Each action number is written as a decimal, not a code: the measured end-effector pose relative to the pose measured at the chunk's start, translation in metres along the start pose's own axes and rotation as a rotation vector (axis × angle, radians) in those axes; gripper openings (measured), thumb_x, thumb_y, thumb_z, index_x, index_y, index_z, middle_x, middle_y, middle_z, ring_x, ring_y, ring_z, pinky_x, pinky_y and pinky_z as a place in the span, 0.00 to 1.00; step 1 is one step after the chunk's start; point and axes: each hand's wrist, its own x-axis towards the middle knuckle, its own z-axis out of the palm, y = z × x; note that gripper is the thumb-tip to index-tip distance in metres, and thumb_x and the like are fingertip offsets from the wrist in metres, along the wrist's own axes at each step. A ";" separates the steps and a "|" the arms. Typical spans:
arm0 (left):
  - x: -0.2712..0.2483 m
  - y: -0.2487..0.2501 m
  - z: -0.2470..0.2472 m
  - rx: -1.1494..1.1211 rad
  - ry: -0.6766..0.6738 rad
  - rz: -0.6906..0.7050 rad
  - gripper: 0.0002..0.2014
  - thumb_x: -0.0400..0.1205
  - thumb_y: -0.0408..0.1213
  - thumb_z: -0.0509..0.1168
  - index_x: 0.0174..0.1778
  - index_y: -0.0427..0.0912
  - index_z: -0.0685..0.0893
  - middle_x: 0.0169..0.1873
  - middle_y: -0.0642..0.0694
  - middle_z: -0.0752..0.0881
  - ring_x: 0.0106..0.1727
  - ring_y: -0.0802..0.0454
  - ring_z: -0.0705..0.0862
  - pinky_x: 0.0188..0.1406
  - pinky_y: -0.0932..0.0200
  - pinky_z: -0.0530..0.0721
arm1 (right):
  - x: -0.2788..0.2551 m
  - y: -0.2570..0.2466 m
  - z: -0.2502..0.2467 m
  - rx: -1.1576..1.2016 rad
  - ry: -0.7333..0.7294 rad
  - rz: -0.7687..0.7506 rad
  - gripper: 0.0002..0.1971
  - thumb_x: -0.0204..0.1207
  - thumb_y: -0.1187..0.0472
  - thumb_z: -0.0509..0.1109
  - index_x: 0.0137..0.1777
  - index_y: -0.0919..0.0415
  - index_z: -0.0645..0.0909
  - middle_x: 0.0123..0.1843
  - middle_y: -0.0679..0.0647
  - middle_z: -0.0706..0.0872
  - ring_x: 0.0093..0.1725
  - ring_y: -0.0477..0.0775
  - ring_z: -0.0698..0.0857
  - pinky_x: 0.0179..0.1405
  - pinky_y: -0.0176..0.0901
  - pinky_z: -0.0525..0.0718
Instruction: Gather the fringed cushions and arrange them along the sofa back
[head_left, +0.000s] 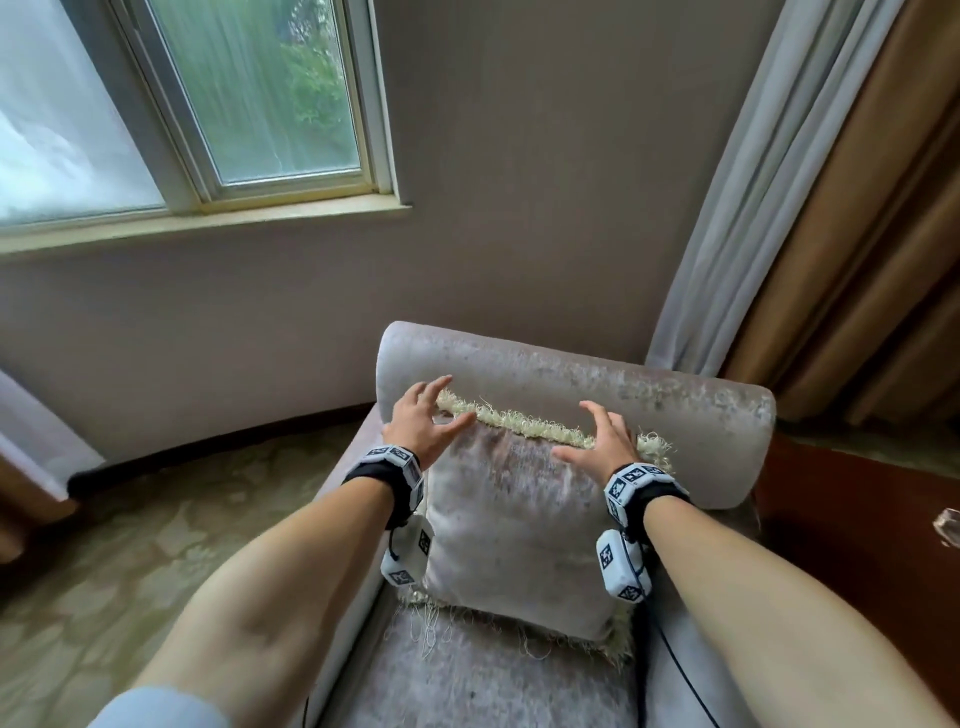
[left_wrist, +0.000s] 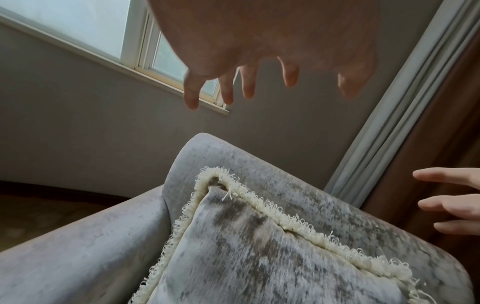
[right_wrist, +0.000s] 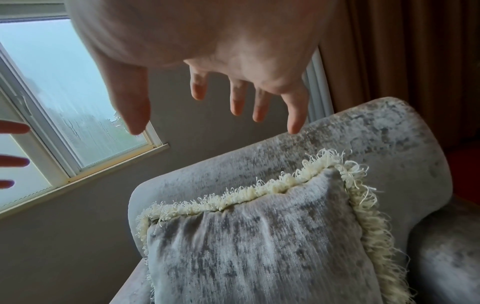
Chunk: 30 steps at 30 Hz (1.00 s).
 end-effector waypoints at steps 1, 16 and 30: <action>0.001 0.002 -0.004 0.008 0.004 0.006 0.42 0.68 0.74 0.58 0.79 0.65 0.63 0.78 0.48 0.68 0.77 0.47 0.67 0.71 0.35 0.73 | -0.002 -0.002 -0.001 -0.002 0.011 -0.006 0.41 0.67 0.48 0.78 0.79 0.43 0.64 0.78 0.55 0.64 0.76 0.61 0.65 0.74 0.57 0.67; 0.007 0.011 -0.019 -0.108 -0.064 0.284 0.34 0.76 0.61 0.69 0.78 0.59 0.69 0.78 0.44 0.68 0.78 0.43 0.65 0.76 0.42 0.68 | -0.082 -0.037 -0.002 0.035 0.259 0.127 0.38 0.66 0.49 0.79 0.75 0.42 0.68 0.72 0.52 0.69 0.71 0.57 0.69 0.69 0.48 0.69; -0.074 0.101 0.053 -0.095 -0.452 0.626 0.36 0.75 0.64 0.67 0.79 0.60 0.67 0.80 0.43 0.66 0.80 0.42 0.63 0.77 0.42 0.66 | -0.247 0.027 -0.048 0.054 0.550 0.480 0.35 0.69 0.44 0.76 0.75 0.38 0.67 0.74 0.49 0.67 0.72 0.58 0.66 0.65 0.49 0.69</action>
